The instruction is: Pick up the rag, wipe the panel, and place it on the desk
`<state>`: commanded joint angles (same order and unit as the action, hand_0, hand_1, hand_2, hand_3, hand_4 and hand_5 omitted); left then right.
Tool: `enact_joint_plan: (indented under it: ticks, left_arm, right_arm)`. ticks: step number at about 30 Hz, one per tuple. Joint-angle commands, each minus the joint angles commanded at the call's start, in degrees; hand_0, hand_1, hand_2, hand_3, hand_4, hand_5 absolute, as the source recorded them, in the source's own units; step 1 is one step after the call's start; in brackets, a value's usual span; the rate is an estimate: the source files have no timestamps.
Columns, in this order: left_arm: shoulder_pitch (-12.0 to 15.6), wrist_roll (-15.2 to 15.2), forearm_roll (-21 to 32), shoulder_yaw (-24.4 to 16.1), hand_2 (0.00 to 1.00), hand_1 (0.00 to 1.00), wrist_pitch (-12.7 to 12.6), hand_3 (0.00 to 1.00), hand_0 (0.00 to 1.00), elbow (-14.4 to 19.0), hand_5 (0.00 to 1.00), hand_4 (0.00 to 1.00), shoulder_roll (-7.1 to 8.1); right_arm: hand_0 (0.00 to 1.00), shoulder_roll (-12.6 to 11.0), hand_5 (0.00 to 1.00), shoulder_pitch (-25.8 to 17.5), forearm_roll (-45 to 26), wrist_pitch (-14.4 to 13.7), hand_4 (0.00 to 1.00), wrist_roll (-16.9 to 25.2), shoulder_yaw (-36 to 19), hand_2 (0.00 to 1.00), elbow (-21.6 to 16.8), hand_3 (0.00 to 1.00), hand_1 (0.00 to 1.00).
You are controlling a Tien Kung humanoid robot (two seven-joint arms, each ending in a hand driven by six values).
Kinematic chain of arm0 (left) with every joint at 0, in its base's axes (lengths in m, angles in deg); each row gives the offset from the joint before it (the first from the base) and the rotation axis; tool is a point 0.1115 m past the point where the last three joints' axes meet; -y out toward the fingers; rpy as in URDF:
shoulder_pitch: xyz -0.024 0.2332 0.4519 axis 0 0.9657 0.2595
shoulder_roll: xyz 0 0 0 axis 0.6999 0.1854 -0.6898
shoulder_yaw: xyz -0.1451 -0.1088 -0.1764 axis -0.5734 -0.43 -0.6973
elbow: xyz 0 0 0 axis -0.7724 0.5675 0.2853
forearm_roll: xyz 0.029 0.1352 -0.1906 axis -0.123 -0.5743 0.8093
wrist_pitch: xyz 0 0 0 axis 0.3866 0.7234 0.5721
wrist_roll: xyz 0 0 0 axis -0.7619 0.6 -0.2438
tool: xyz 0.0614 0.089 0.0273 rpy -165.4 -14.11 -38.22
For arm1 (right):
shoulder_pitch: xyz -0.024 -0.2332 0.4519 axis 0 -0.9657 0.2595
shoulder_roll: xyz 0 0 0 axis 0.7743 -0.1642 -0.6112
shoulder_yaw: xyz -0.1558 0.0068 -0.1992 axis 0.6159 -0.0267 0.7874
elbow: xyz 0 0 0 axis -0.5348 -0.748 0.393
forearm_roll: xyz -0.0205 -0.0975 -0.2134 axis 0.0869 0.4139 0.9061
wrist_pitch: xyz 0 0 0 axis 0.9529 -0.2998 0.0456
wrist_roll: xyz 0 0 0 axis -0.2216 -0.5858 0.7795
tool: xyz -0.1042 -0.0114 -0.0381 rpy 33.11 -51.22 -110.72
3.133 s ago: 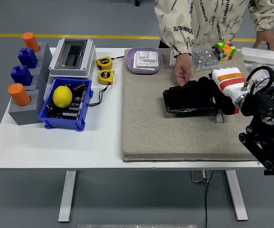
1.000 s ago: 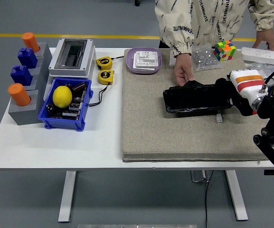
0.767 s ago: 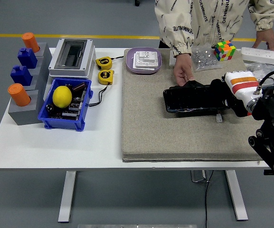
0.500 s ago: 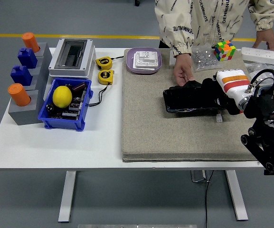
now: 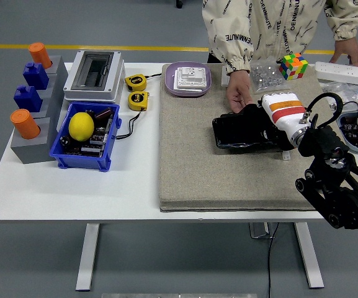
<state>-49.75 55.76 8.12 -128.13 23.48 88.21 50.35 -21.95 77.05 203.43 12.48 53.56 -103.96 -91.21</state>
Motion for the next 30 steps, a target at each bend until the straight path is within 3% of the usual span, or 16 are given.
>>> enact_joint_plan:
  ticks: [18, 30]
  left_arm:
    - [-0.07, -0.03, 0.07, 0.14, 0.685, 0.657, -0.01, 0.572, 0.635, -0.05, 0.507, 0.613, 0.12]
    - [-0.25, -0.02, -0.10, -0.27, 0.686, 0.658, -0.02, 0.572, 0.635, -0.06, 0.507, 0.613, 0.15]
  right_arm:
    - [0.285, 4.55, 0.007, 2.59, -0.65, 0.08, 0.909, -0.09, 5.05, 0.356, -0.15, 0.360, 0.321]
    - [0.284, 6.14, 0.009, 3.91, -1.45, 0.24, 0.911, -0.24, 9.39, 0.357, -1.68, 0.361, 0.321]
